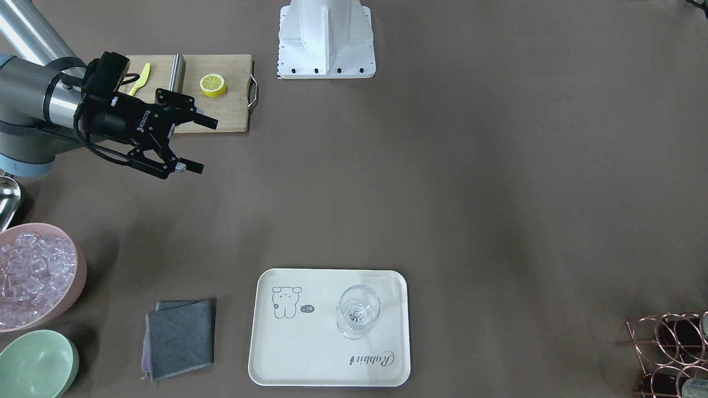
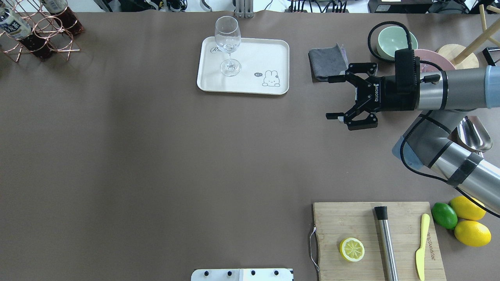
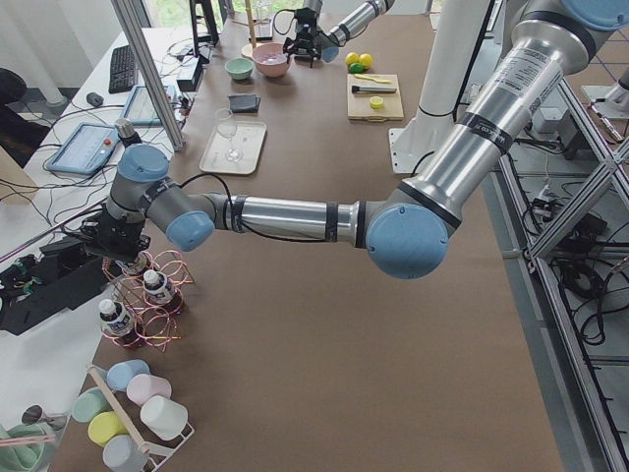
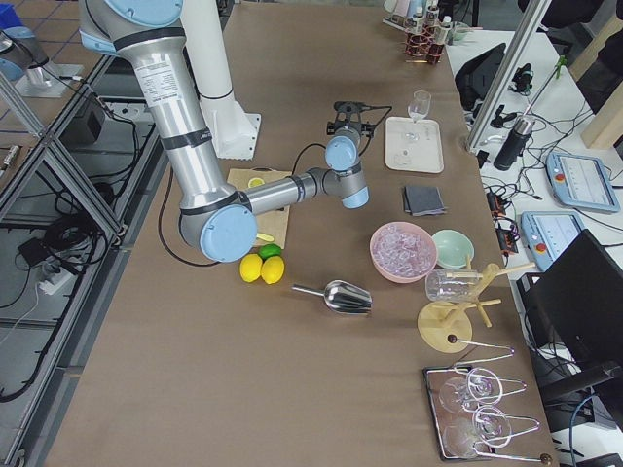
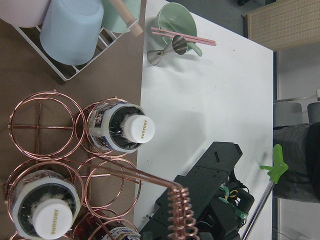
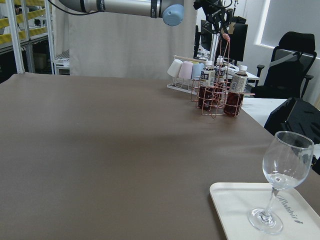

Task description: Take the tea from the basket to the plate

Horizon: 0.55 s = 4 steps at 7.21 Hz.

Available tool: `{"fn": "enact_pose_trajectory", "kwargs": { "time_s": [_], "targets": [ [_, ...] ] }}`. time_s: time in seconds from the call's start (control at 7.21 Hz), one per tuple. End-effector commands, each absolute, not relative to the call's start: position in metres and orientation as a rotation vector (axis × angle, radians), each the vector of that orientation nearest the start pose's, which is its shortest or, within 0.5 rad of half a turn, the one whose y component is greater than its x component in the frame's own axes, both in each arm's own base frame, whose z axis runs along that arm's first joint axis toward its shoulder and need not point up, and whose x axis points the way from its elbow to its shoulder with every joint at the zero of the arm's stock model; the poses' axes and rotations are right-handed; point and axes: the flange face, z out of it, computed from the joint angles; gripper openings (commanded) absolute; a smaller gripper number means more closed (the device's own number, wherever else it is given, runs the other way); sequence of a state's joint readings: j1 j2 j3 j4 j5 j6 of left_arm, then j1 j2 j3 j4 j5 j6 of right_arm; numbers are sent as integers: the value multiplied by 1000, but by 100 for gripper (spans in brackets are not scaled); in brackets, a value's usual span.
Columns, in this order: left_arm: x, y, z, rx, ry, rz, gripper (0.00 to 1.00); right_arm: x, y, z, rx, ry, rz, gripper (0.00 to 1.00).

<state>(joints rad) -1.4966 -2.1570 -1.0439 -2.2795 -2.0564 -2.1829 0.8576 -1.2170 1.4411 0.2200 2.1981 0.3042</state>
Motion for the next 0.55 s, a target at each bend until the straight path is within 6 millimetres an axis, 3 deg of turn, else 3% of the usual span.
{"fn": "enact_pose_trajectory", "kwargs": {
  "time_s": [0.0, 0.14, 0.28, 0.42],
  "targets": [
    [-43, -746, 462, -86, 1051, -1771, 0, -307, -473, 349, 1553, -1321, -881, 99],
    [-58, -727, 428, -74, 1064, -1788, 0, -307, -473, 346, 1559, -1322, -878, 99],
    [-61, -693, 392, -104, 1055, -1830, 0, -307, -473, 345, 1560, -1323, -876, 99],
    [-56, -631, 350, -143, 1125, -1841, 0, -304, -473, 346, 1584, -1321, -856, 99]
  ]
}}
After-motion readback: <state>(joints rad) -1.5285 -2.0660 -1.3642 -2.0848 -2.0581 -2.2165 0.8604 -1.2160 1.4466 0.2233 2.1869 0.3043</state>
